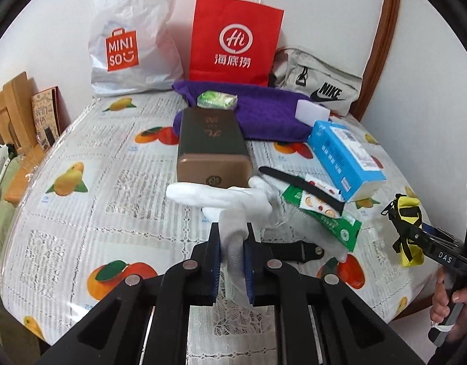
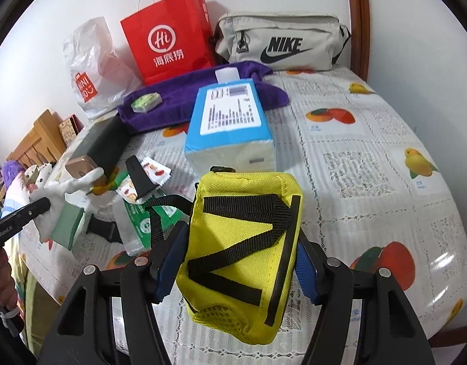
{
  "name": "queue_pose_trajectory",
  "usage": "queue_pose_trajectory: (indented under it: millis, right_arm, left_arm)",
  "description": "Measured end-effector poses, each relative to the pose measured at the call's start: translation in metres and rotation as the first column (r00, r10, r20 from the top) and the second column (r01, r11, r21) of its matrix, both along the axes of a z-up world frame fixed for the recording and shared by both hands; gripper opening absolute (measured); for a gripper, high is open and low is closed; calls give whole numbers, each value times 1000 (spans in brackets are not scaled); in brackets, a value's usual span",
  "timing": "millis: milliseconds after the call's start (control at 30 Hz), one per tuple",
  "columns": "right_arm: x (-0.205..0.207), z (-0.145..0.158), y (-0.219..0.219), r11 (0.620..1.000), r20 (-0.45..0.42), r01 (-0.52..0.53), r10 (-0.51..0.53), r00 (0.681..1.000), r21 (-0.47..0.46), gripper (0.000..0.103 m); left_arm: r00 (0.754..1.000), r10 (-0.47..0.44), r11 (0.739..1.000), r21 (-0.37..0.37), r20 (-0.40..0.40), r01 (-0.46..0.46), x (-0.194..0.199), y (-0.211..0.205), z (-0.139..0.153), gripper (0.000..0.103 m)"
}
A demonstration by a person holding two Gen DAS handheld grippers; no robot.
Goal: Organize soft objects
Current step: 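Lift the glove with the left tool while the right tool carries the pouch toward the towel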
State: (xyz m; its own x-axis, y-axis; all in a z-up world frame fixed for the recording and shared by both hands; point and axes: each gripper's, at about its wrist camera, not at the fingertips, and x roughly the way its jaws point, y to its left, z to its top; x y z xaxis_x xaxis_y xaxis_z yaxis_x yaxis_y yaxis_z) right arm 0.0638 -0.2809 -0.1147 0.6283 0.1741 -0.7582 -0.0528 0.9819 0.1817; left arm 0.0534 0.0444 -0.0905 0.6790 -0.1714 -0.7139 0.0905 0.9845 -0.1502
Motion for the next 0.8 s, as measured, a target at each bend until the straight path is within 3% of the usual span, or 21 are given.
queue_pose_trajectory:
  millis: [800]
  right_arm:
    - [10,56,16,999,84,-46,47,995,-20,64]
  left_arm:
    - [996,16,999,-44,90,-12,2,5,58,11]
